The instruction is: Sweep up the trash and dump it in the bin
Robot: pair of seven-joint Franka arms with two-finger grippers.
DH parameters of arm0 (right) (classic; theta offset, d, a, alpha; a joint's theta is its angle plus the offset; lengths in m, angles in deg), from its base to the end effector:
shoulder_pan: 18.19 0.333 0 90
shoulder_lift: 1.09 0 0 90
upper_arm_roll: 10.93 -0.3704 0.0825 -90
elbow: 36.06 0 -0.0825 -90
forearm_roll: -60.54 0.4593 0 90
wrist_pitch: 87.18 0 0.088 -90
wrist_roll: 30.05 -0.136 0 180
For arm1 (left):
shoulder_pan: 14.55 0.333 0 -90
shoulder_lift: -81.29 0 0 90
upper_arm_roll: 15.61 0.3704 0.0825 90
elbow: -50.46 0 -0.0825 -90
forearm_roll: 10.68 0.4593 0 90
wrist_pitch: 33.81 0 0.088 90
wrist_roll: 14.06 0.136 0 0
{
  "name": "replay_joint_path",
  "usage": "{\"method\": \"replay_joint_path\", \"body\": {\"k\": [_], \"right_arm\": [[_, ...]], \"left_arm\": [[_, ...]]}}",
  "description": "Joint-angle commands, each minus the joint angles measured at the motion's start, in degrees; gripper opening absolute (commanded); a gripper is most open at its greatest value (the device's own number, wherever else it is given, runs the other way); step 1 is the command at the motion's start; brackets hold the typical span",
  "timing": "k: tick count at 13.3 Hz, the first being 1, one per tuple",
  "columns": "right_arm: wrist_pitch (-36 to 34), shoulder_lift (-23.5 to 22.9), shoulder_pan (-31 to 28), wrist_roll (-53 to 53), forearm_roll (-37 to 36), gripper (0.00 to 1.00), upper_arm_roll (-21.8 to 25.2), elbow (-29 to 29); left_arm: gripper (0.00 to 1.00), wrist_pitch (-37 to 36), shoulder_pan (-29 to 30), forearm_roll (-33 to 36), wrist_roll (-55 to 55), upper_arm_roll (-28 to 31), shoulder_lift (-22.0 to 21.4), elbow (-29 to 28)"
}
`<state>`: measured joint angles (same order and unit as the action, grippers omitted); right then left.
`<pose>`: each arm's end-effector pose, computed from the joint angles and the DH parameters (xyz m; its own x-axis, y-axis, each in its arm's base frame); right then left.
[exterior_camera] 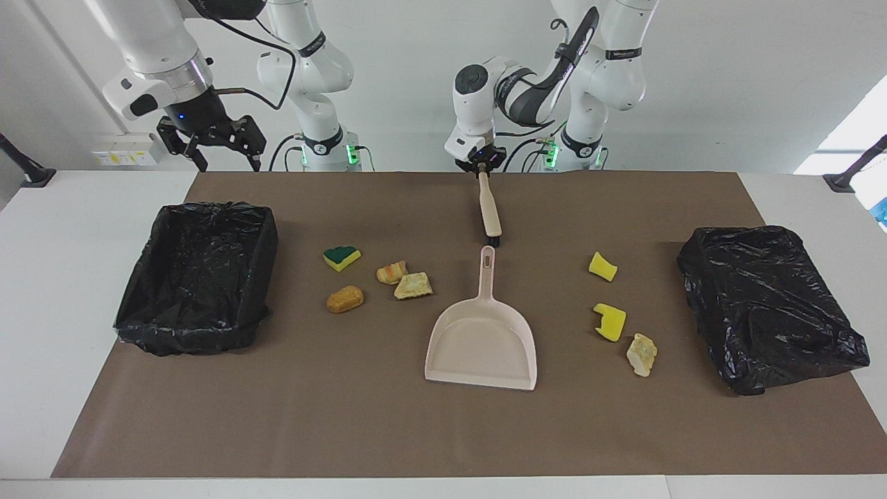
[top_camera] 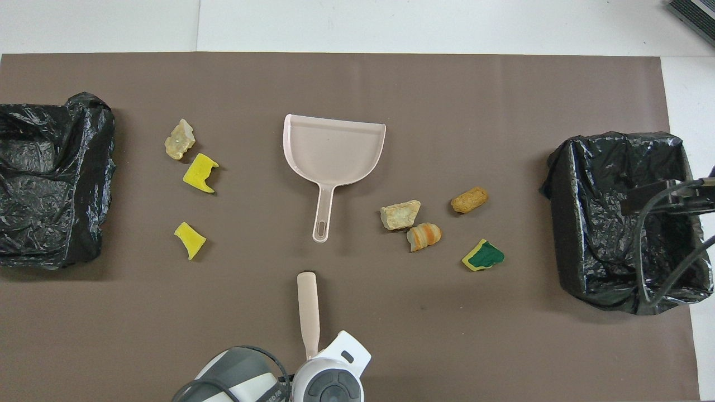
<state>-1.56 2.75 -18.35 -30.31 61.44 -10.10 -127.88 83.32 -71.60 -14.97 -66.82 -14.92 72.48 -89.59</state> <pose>0.5959 -0.0084 0.6672 0.9989 -0.0205 -0.0412 -0.0212 -0.9996 -0.0165 0.2591 -0.4004 0.3178 0.9809 -0.0046 -0.1944 -0.0363 -0.9865 -0.1597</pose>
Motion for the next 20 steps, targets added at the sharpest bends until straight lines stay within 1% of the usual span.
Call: {"method": "replay_joint_path", "body": {"k": [1, 3, 5, 7, 9, 11, 13, 14, 15, 17, 19, 20], "right_arm": [[1.82, -2.33, -0.28, 0.34, 0.77, 1.0, -1.7, 0.06], [5.93, -4.0, -0.2, -3.94, 0.86, 1.0, -4.16, -0.02], [10.15, -6.29, -0.19, -9.39, 0.77, 1.0, -7.85, -0.28], [14.63, -9.01, -0.02, -15.45, 0.6, 1.0, -11.18, -0.37], [19.12, -12.26, 4.79, -23.61, -0.28, 1.0, -11.99, -0.55], [23.33, -14.9, 10.32, -32.84, -1.16, 1.0, -11.91, -0.98], [28.35, -18.41, 15.6, -40.23, -5.62, 1.0, -11.91, -0.99], [30.2, -19.99, 18.41, -44.62, -6.86, 1.0, -11.91, -0.99], [32.04, -21.49, 20.61, -49.1, -7.57, 1.0, -11.82, -0.99], [35.12, -24.39, 24.31, -55.88, -11.86, 1.0, -11.82, -0.9], [37.85, -27.64, 28.09, -61.51, -14.95, 1.0, -11.82, -0.9], [40.04, -28.96, 28.98, -63.01, -16.53, 1.0, -11.82, -0.99]], "left_arm": [[0.0, -5.23, 4.21, -0.28, 4.23, 0.19, -1.3, 3.28], [0.0, -6.29, 8.34, 0.51, 6.25, 0.28, -1.47, 5.22], [0.0, -10.23, 13.34, 4.62, 9.76, 0.28, -1.91, 8.46], [0.0, -10.95, 19.92, 8.92, 16.07, 0.28, -1.91, 11.19], [0.0, -10.78, 26.17, 11.66, 25.11, 0.28, -0.69, 13.13], [0.0, -9.9, 33.02, 13.68, 35.04, 0.28, 0.2, 13.23], [0.0, -8.06, 39.7, 16.14, 46.12, 0.28, 1.51, 13.84], [0.0, -6.49, 42.35, 17.2, 49.73, 0.28, 2.47, 14.62], [0.0, -4.82, 44.9, 17.99, 52.55, 0.28, 3.35, 15.42], [0.0, -1.74, 49.03, 19.92, 60.97, 0.28, 5.37, 16.21], [0.0, 3.61, 52.81, 20.28, 64.52, 0.28, 7.04, 17.17], [0.0, 5.12, 53.53, 20.37, 65.23, 0.28, 9.4, 18.83]]}}
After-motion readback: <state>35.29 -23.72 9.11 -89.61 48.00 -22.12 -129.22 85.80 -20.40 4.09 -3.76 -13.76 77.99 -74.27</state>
